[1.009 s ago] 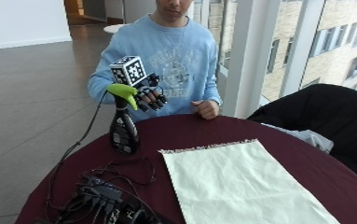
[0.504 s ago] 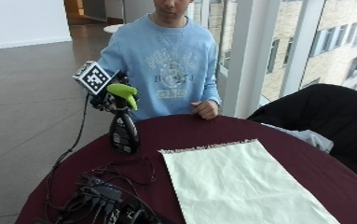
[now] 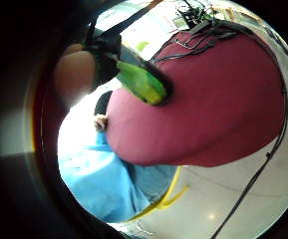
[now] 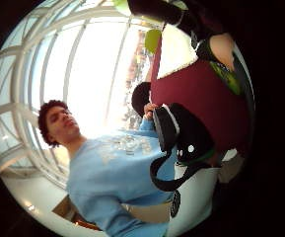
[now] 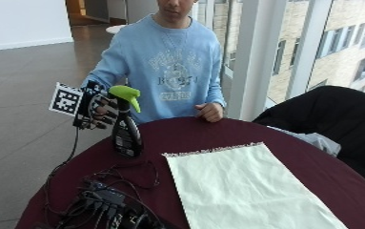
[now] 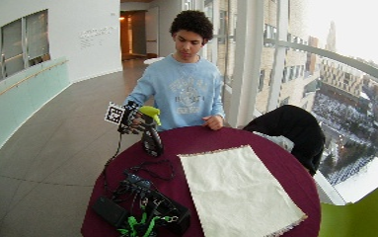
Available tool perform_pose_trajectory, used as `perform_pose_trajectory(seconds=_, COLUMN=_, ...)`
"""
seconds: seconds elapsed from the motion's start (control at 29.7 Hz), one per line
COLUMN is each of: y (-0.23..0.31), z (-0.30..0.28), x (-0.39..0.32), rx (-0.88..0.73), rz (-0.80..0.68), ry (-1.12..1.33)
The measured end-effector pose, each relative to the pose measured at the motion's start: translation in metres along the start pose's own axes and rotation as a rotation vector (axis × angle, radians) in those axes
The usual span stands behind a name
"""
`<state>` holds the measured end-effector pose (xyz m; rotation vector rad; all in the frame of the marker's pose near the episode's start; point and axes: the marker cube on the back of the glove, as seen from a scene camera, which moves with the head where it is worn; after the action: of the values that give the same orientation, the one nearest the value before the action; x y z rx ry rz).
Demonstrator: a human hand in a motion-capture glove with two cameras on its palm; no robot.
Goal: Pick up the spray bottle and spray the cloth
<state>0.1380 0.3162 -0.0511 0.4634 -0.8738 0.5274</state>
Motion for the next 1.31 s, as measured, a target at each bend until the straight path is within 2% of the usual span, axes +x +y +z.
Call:
perform_pose_trajectory(seconds=0.3, y=-0.033, z=-0.012, x=0.029, rx=-0.018, rz=0.153, ry=-0.153)
perform_pose_trajectory(seconds=0.74, y=-0.095, z=0.036, x=0.035, rx=-0.156, rz=0.103, ry=-0.208)
perform_pose_trajectory(seconds=1.31, y=-0.116, z=0.049, x=0.027, rx=0.007, rz=0.112, ry=-0.056)
